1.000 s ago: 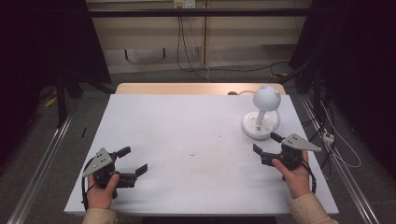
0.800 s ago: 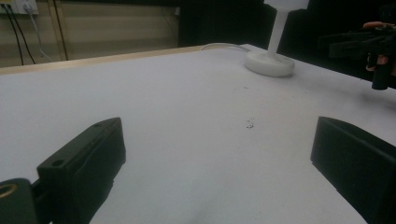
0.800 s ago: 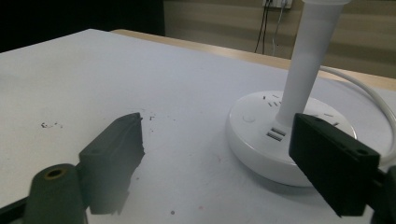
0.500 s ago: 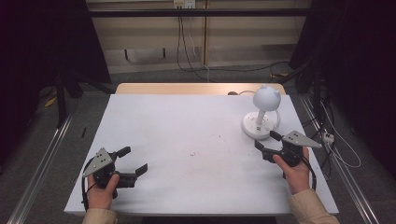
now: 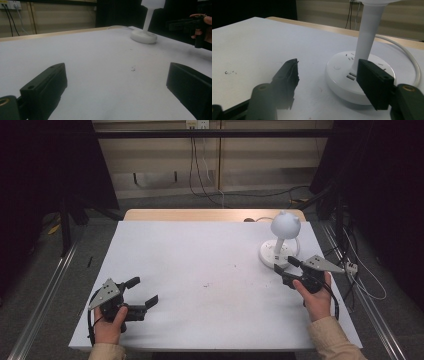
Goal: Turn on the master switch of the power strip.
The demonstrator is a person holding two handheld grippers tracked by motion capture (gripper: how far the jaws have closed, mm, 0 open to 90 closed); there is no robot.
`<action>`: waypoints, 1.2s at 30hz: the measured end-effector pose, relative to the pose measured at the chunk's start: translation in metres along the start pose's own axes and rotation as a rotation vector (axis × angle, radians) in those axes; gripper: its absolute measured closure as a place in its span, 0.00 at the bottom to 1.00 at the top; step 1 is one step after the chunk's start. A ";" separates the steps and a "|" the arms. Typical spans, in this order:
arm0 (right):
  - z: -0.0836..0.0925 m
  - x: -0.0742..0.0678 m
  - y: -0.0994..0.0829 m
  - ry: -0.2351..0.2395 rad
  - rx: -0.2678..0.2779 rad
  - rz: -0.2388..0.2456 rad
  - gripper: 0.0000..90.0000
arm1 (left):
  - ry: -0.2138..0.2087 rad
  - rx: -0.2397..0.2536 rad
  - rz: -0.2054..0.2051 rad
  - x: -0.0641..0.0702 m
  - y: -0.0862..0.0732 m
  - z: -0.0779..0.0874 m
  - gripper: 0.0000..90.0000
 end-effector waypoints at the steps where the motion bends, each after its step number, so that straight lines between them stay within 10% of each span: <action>1: 0.000 0.000 0.000 0.000 0.000 0.000 0.41 | 0.000 -0.001 -0.001 0.000 0.000 0.000 0.03; 36: -0.011 0.018 -0.006 -0.013 -0.041 -0.052 0.84 | -0.007 -0.004 0.000 0.000 0.000 -0.001 0.03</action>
Point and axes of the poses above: each handheld gripper's, and its own axes: z roughly backward along the jaws, y roughly out of its top, x roughly to its right, the point moved 5 cm from there along -z, roughly forward along the jaws, and after that the axes turned 11 degrees about -x, right-handed, at the moved point
